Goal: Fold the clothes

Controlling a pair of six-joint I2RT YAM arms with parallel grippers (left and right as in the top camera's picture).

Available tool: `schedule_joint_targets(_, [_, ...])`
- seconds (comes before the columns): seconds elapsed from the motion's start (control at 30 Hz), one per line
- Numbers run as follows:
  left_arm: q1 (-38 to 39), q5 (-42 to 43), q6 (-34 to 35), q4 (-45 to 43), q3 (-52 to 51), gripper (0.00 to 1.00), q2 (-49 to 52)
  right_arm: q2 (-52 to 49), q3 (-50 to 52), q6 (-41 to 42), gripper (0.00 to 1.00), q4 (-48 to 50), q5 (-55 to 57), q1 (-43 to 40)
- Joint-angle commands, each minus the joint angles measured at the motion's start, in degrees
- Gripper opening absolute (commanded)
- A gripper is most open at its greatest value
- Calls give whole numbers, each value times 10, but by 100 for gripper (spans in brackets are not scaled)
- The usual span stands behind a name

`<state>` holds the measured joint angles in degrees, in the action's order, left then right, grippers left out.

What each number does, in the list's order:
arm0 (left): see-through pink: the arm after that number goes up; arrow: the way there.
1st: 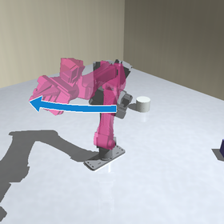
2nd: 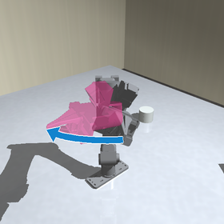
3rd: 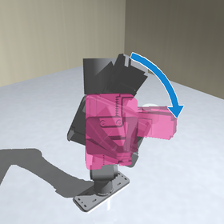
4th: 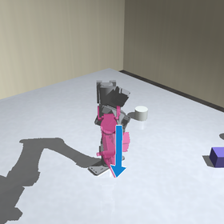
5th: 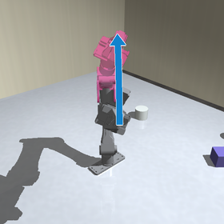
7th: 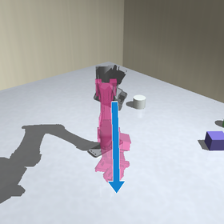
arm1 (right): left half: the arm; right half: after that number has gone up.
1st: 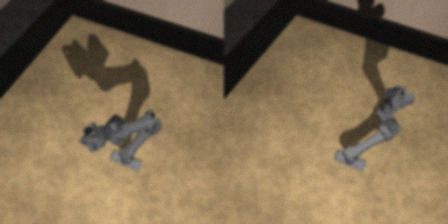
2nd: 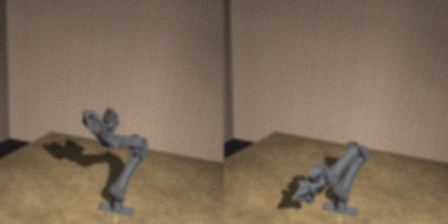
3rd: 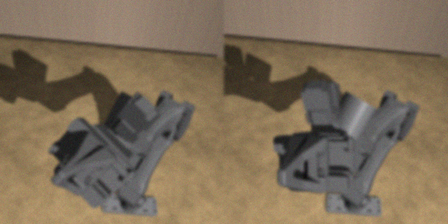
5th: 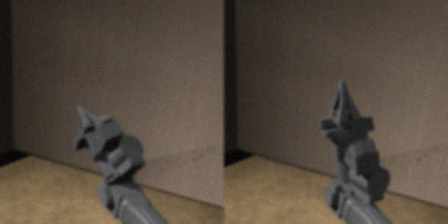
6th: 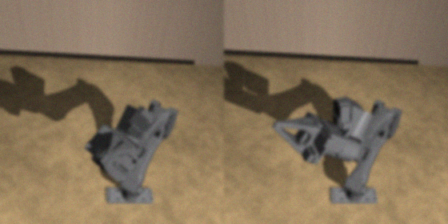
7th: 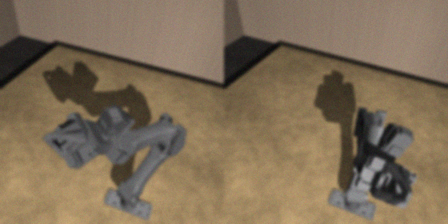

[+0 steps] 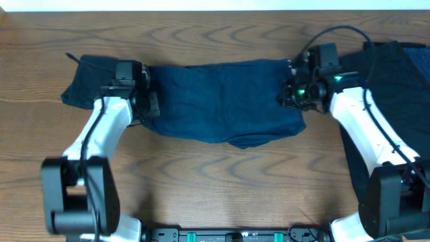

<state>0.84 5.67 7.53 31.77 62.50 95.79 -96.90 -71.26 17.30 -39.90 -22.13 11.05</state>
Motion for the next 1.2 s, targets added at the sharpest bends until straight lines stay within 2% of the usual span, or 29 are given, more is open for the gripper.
schedule_joint_targets(0.0, [-3,16,3,3,17,6,-49,-11,2,28,5,21,-42,49])
schedule_joint_targets(0.27, [-2,29,7,8,17,7,-105,-77,2,89,1,81,39,164])
schedule_joint_targets(0.63, [-2,29,7,8,17,7,-105,-227,2,121,1,187,-14,252])
schedule_joint_targets(0.77, [-2,29,7,8,17,7,-105,-241,2,125,1,185,-23,251])
schedule_joint_targets(0.97, [-2,29,7,10,17,6,-105,-181,-35,124,1,190,-21,215])
schedule_joint_targets(1.17, [-2,29,7,10,17,7,-105,-147,-50,131,1,266,-21,185])
